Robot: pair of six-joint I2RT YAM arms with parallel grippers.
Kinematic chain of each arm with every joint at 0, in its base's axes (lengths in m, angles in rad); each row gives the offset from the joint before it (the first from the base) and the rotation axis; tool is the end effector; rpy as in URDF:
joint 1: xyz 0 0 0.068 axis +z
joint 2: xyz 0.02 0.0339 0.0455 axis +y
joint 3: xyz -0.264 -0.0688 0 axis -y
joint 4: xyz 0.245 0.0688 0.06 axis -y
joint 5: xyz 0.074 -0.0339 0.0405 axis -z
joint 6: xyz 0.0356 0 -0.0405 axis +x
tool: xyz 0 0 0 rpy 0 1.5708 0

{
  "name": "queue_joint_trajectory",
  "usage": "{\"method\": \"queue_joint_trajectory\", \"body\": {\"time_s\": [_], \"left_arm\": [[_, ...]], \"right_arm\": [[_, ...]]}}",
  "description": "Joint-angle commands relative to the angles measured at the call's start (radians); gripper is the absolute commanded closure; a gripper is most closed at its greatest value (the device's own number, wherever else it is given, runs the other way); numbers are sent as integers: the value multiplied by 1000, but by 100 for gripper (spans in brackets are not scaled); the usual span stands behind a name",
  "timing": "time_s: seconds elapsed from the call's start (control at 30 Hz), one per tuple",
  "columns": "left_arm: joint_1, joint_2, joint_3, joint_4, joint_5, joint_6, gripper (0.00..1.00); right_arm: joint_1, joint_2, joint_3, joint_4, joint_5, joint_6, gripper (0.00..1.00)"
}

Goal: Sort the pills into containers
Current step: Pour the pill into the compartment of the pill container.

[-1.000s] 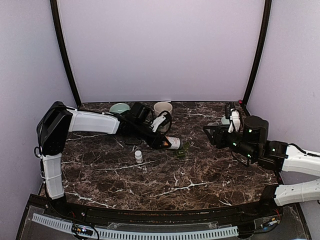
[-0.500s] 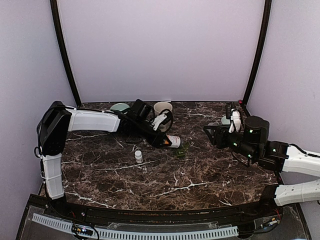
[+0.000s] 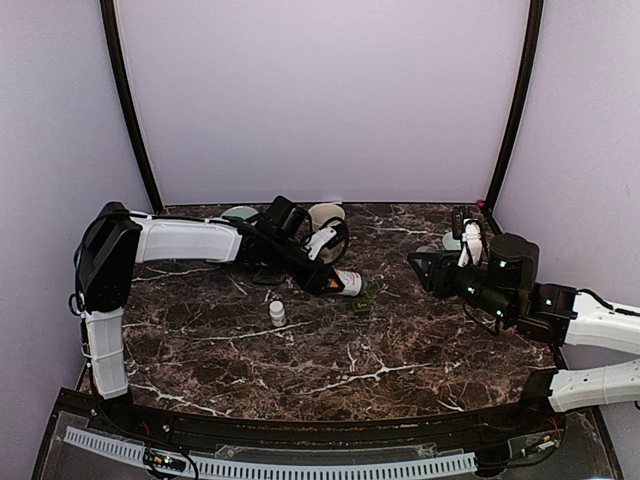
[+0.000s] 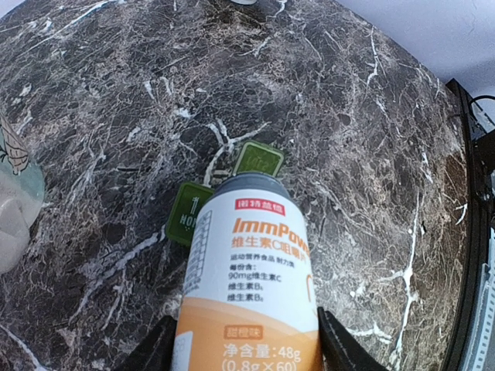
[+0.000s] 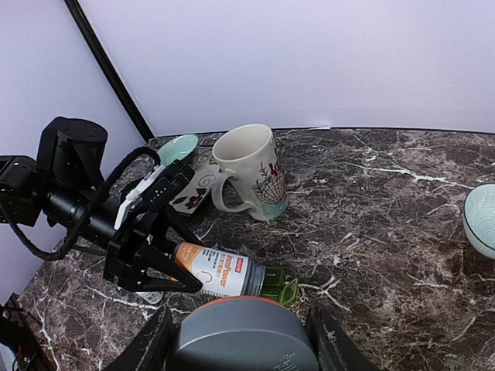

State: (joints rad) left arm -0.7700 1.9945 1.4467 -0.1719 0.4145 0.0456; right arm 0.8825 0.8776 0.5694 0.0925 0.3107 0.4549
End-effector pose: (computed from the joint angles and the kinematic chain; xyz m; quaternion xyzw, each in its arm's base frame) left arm 0.3124 -0.3229 0.2075 0.4315 0.7845 -0.3184 0.3114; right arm 0.1408 0.1540 0.2763 -0.0685 0.7728 0.2894 0.5607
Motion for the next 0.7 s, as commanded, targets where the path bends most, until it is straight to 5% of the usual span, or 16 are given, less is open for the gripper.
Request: {"method": "queue_joint_trajectory", "body": {"time_s": [0.0,0.67], "left_arm": [[-11,-17,41,-28,-11,21,100],[-20,4,78,-80,-40,32,100]], "right_arm": [[-5,-17,-12,51,3,9,87],[-4,-22,-18,53,2,13,87]]}}
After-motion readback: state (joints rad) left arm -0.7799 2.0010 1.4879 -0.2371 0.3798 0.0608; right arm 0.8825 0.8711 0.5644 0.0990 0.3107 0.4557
